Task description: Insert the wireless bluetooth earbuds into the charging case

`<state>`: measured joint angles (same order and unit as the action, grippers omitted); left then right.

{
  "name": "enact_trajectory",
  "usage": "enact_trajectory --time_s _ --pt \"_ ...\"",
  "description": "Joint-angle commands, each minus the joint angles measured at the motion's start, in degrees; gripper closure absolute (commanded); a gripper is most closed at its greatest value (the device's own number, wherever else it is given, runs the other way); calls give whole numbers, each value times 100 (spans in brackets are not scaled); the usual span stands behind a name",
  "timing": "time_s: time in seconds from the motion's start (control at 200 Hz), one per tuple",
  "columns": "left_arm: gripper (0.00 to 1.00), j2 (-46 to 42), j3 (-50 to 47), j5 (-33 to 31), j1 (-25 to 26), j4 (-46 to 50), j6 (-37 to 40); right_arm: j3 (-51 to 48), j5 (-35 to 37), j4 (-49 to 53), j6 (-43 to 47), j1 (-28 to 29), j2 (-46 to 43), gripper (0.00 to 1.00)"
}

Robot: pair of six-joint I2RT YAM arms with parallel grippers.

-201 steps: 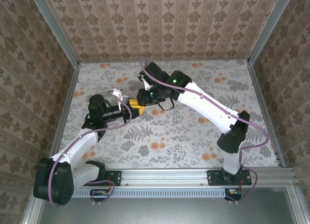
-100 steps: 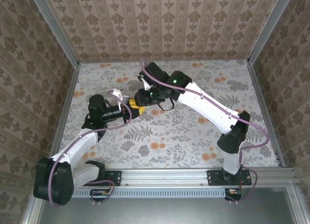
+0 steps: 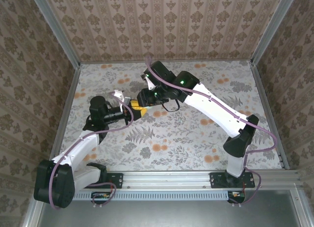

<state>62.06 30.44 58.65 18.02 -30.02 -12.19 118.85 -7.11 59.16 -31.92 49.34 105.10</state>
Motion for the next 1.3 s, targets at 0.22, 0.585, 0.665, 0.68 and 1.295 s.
enact_trajectory --time_s 0.22,0.585,0.665,0.68,1.295 --pt "100 -118 -64 59 8 -219 -66 -138 -3 52 -121 -59 -402 59" --pt "100 -89 -56 48 -7 -232 -68 -150 95 164 -97 -175 -593 59" --pt "100 -74 -47 50 -17 -232 -67 -203 188 244 -69 -313 -739 59" --pt "100 -72 -45 51 -18 -232 -66 -231 219 245 -61 -342 -776 59" --pt "100 -45 2 85 -68 -206 -65 -2649 327 -9 163 -1801 -739 61"
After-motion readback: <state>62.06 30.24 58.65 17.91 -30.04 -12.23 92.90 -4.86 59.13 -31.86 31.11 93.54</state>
